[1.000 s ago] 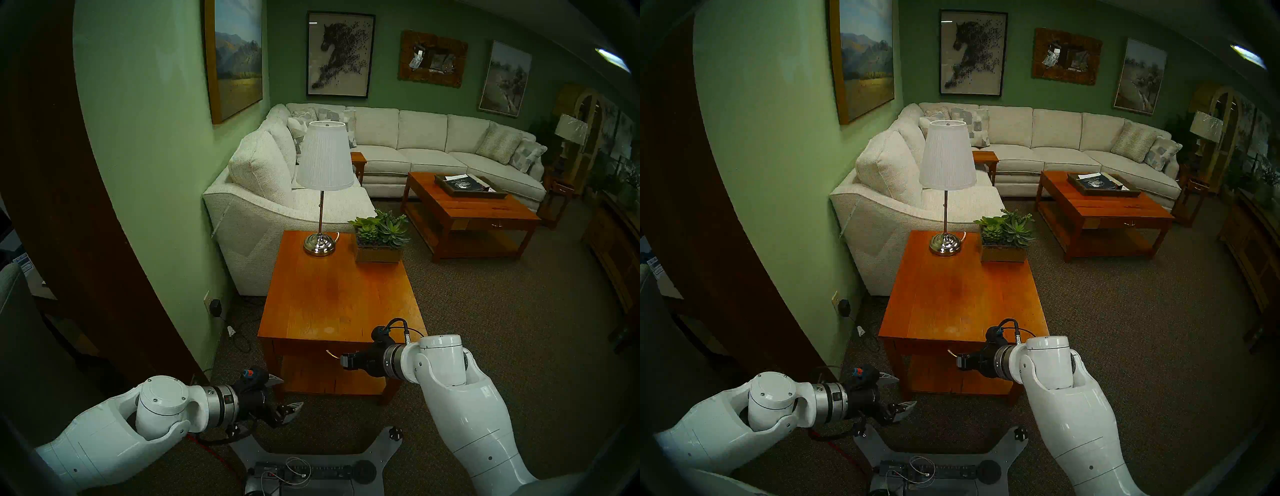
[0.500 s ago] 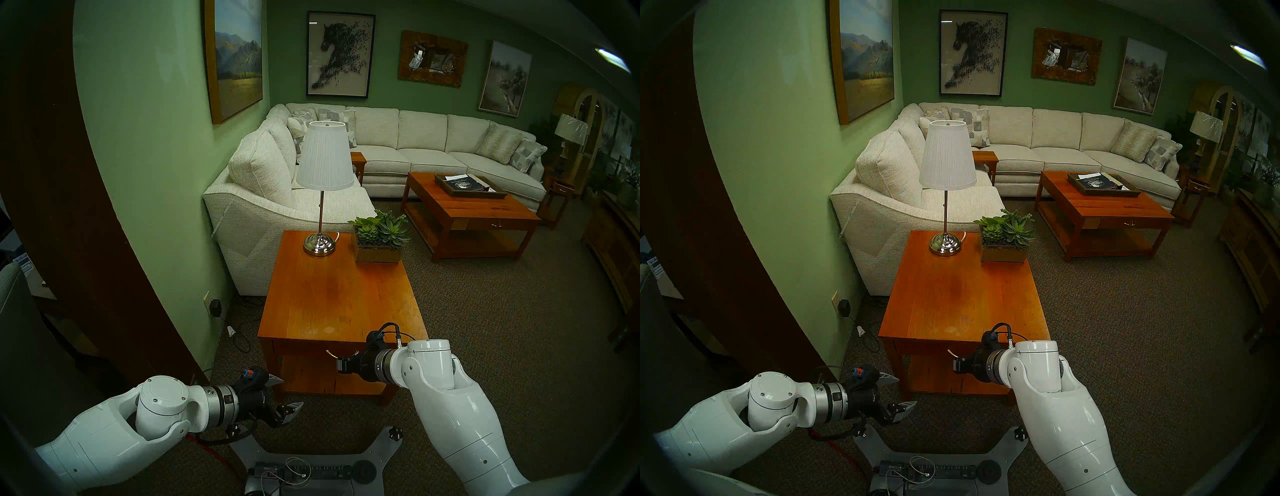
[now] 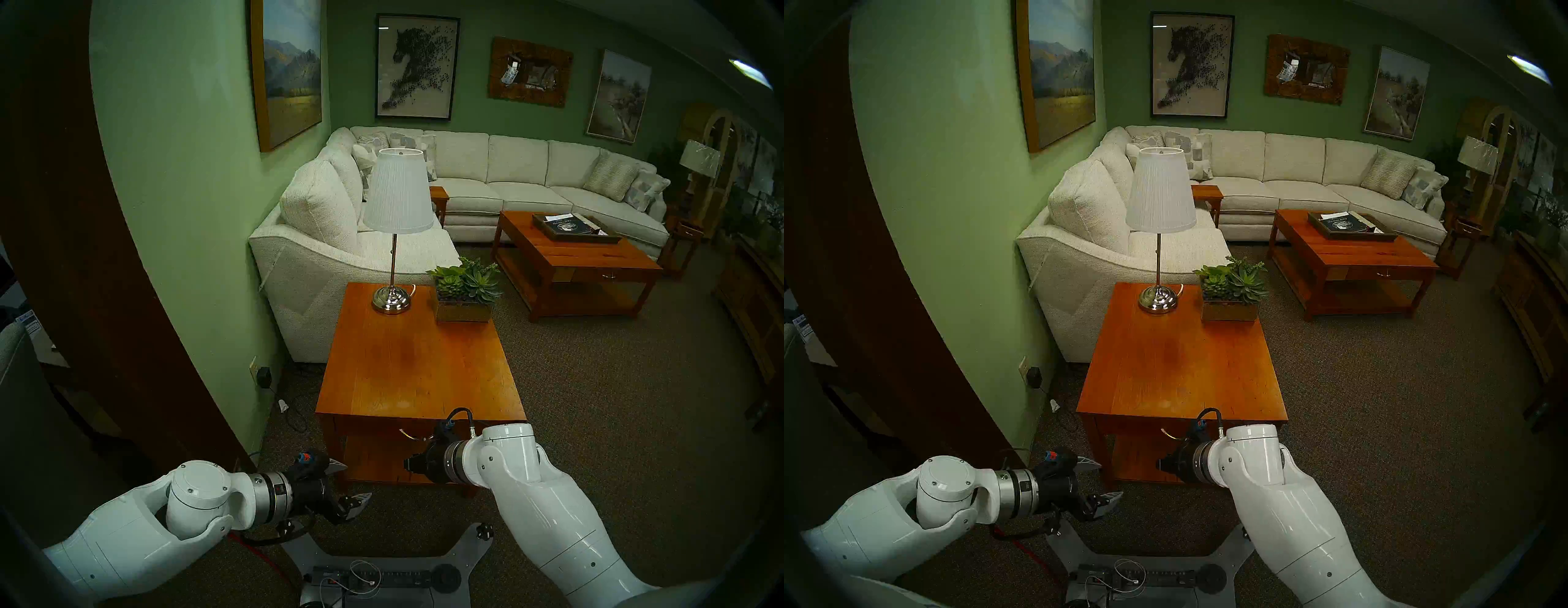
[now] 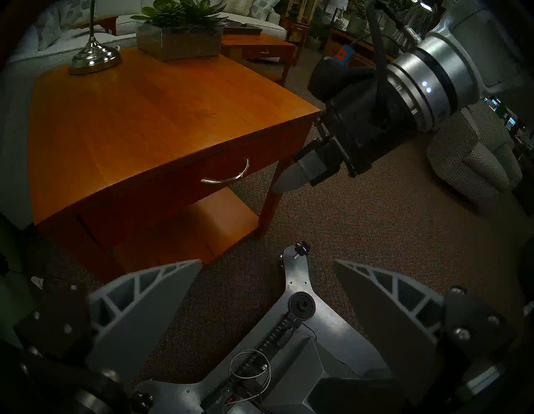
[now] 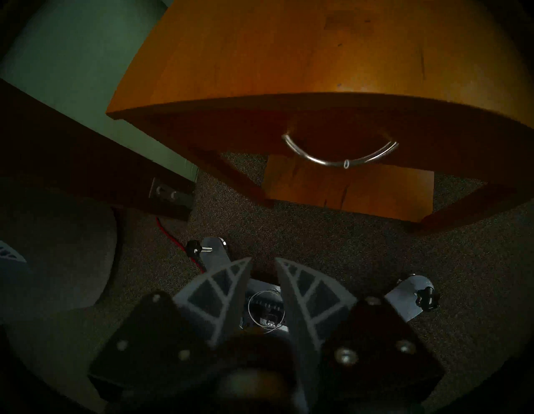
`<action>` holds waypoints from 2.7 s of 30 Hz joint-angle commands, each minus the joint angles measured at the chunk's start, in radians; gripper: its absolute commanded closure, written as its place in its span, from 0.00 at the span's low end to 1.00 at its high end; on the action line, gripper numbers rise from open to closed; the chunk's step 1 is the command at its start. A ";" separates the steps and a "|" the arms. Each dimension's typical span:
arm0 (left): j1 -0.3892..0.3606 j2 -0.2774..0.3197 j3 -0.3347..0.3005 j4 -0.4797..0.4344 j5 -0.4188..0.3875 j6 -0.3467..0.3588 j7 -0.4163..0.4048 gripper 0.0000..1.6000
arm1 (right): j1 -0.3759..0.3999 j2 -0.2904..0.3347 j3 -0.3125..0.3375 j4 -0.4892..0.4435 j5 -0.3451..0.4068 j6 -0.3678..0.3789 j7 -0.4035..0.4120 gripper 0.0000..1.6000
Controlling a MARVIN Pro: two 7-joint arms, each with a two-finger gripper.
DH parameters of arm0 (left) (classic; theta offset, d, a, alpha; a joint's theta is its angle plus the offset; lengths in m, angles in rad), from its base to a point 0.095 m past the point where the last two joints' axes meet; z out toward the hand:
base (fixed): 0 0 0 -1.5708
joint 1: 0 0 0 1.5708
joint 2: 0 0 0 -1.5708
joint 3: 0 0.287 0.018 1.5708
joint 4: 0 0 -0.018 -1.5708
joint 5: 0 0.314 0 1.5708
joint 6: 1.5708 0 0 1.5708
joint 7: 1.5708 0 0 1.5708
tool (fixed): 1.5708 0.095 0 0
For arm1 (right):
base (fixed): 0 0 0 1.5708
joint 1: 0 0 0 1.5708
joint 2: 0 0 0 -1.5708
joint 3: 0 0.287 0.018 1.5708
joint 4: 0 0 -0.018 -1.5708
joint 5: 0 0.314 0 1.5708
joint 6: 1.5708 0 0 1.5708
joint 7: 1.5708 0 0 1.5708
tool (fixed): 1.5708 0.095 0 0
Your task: Open the drawer, take out the contents and close the drawer
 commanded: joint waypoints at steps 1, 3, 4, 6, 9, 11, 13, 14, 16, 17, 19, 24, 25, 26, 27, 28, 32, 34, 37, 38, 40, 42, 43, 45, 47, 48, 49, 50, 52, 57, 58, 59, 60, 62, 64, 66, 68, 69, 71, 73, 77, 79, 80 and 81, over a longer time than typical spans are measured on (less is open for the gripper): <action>-0.008 0.000 -0.006 -0.021 -0.001 -0.004 -0.001 0.00 | 0.090 -0.006 -0.028 0.031 0.011 -0.002 -0.029 0.82; -0.008 0.000 -0.006 -0.021 -0.001 -0.004 -0.001 0.00 | 0.113 -0.012 -0.034 0.058 0.003 -0.002 -0.032 1.00; -0.008 0.000 -0.006 -0.021 -0.001 -0.004 -0.001 0.00 | 0.123 -0.015 -0.036 0.069 -0.001 -0.002 -0.033 1.00; -0.008 0.000 -0.006 -0.021 -0.001 -0.004 -0.001 0.00 | 0.141 -0.016 -0.044 0.089 -0.005 -0.002 -0.039 1.00; -0.008 0.000 -0.006 -0.021 -0.001 -0.004 -0.001 0.00 | 0.160 -0.017 -0.052 0.114 -0.010 -0.002 -0.042 1.00; -0.008 0.000 -0.006 -0.020 -0.001 -0.004 -0.001 0.00 | 0.171 -0.017 -0.052 0.125 -0.010 -0.002 -0.040 1.00; -0.009 0.000 -0.006 -0.020 -0.001 -0.004 -0.001 0.00 | 0.181 -0.016 -0.051 0.132 -0.010 -0.002 -0.037 1.00; -0.009 0.000 -0.006 -0.020 -0.001 -0.004 -0.001 0.00 | 0.187 -0.015 -0.050 0.135 -0.009 -0.002 -0.035 1.00; -0.009 0.000 -0.006 -0.020 -0.001 -0.004 -0.001 0.00 | 0.197 -0.014 -0.046 0.141 -0.006 -0.002 -0.030 1.00; -0.009 0.000 -0.006 -0.020 -0.001 -0.004 -0.001 0.00 | 0.203 -0.013 -0.045 0.142 -0.005 -0.002 -0.029 1.00; -0.009 0.000 -0.006 -0.020 -0.001 -0.004 -0.001 0.00 | 0.213 -0.012 -0.043 0.148 -0.003 -0.002 -0.023 1.00; -0.008 0.000 -0.006 -0.021 -0.001 -0.004 -0.001 0.00 | 0.248 -0.017 -0.040 0.192 -0.004 -0.002 -0.005 1.00; -0.008 0.000 -0.006 -0.021 -0.001 -0.004 -0.001 0.00 | 0.255 -0.021 -0.039 0.204 -0.006 -0.002 -0.005 1.00; -0.008 0.000 -0.006 -0.021 -0.001 -0.004 -0.001 0.00 | 0.264 -0.026 -0.038 0.218 -0.008 -0.002 -0.008 1.00; -0.008 0.000 -0.006 -0.021 -0.001 -0.004 -0.001 0.00 | 0.271 -0.032 -0.036 0.229 -0.008 -0.002 -0.012 1.00; -0.008 0.000 -0.006 -0.021 -0.001 -0.004 -0.001 0.00 | 0.282 -0.040 -0.034 0.247 -0.011 -0.002 -0.020 1.00; -0.008 0.000 -0.006 -0.021 -0.001 -0.004 -0.001 0.00 | 0.304 -0.068 -0.027 0.303 -0.021 -0.022 -0.043 1.00; -0.009 0.000 -0.006 -0.020 -0.001 -0.004 -0.001 0.00 | 0.308 -0.075 -0.023 0.314 -0.023 -0.051 -0.041 1.00; -0.009 0.000 -0.006 -0.020 -0.001 -0.005 -0.001 0.00 | 0.315 -0.086 -0.016 0.324 -0.027 -0.074 -0.049 1.00; -0.009 0.000 -0.006 -0.020 -0.001 -0.005 -0.001 0.00 | 0.316 -0.089 -0.014 0.327 -0.027 -0.083 -0.051 1.00; -0.009 0.000 -0.006 -0.020 -0.001 -0.005 -0.001 0.00 | 0.317 -0.089 -0.013 0.324 -0.028 -0.089 -0.050 1.00; -0.009 0.000 -0.006 -0.020 -0.001 -0.004 -0.001 0.00 | 0.310 -0.090 -0.013 0.311 -0.028 -0.094 -0.052 1.00; -0.009 0.000 -0.006 -0.020 -0.001 -0.004 -0.001 0.00 | 0.299 -0.087 -0.013 0.296 -0.027 -0.100 -0.049 1.00; -0.008 0.000 -0.006 -0.021 -0.001 -0.004 -0.001 0.00 | 0.273 -0.084 -0.016 0.260 -0.034 -0.093 -0.066 1.00; -0.008 0.000 -0.006 -0.021 -0.001 -0.004 -0.001 0.00 | 0.239 -0.084 -0.005 0.228 -0.022 -0.082 -0.073 1.00; -0.008 0.000 -0.006 -0.021 -0.001 -0.004 0.000 0.00 | 0.227 -0.082 -0.003 0.220 -0.019 -0.078 -0.075 1.00; -0.008 0.000 -0.006 -0.022 -0.001 -0.004 0.000 0.00 | 0.209 -0.077 0.000 0.205 -0.018 -0.081 -0.076 1.00; -0.008 0.000 -0.006 -0.021 -0.001 -0.004 0.000 0.00 | 0.198 -0.073 0.001 0.199 -0.017 -0.089 -0.070 1.00; -0.008 0.000 -0.006 -0.021 -0.001 -0.004 -0.001 0.00 | 0.171 -0.064 0.005 0.169 -0.016 -0.090 -0.069 1.00; -0.009 0.000 -0.006 -0.020 -0.001 -0.004 -0.001 0.00 | 0.112 -0.048 0.012 0.105 -0.021 -0.103 -0.090 1.00; -0.009 0.000 -0.006 -0.020 -0.001 -0.004 -0.001 0.00 | 0.101 -0.046 0.013 0.092 -0.023 -0.109 -0.096 1.00; -0.009 0.000 -0.006 -0.020 -0.001 -0.004 -0.001 0.00 | 0.099 -0.047 0.009 0.097 -0.030 -0.123 -0.102 1.00; -0.009 0.000 -0.006 -0.020 -0.001 -0.004 -0.001 0.00 | 0.082 -0.044 0.010 0.076 -0.033 -0.134 -0.109 1.00; -0.009 0.000 -0.006 -0.020 -0.001 -0.004 -0.001 0.00 | 0.062 -0.040 0.008 0.054 -0.044 -0.163 -0.120 1.00; -0.009 0.000 -0.006 -0.020 -0.001 -0.004 -0.001 0.00 | 0.045 -0.030 0.003 0.035 -0.051 -0.195 -0.111 1.00; -0.008 0.000 -0.006 -0.021 -0.001 -0.004 -0.001 0.00 | 0.030 -0.027 0.002 0.016 -0.059 -0.207 -0.119 1.00; -0.008 0.000 -0.006 -0.021 -0.001 -0.004 -0.001 0.00 | 0.003 -0.021 0.001 -0.010 -0.069 -0.240 -0.124 1.00; -0.008 0.000 -0.006 -0.021 -0.001 -0.004 -0.001 0.00 | 0.003 -0.021 0.001 -0.010 -0.069 -0.240 -0.124 1.00; -0.008 0.000 -0.007 -0.022 -0.001 -0.004 0.000 0.00 | -0.011 -0.015 -0.005 -0.012 -0.079 -0.269 -0.124 1.00; -0.007 0.000 -0.007 -0.022 -0.001 -0.004 0.000 0.00 | -0.006 -0.016 -0.008 0.002 -0.082 -0.281 -0.119 1.00; -0.007 0.000 -0.007 -0.022 -0.001 -0.004 0.000 0.00 | 0.034 -0.028 -0.025 0.060 -0.084 -0.270 -0.115 1.00; -0.008 0.000 -0.007 -0.022 -0.001 -0.004 0.000 0.00 | 0.056 -0.036 -0.032 0.087 -0.081 -0.265 -0.111 1.00; -0.008 0.000 -0.006 -0.022 -0.001 -0.004 0.000 0.00 | 0.063 -0.040 -0.036 0.095 -0.083 -0.265 -0.113 1.00; -0.008 0.000 -0.006 -0.021 -0.001 -0.004 0.000 0.00 | 0.071 -0.041 -0.039 0.104 -0.082 -0.266 -0.106 1.00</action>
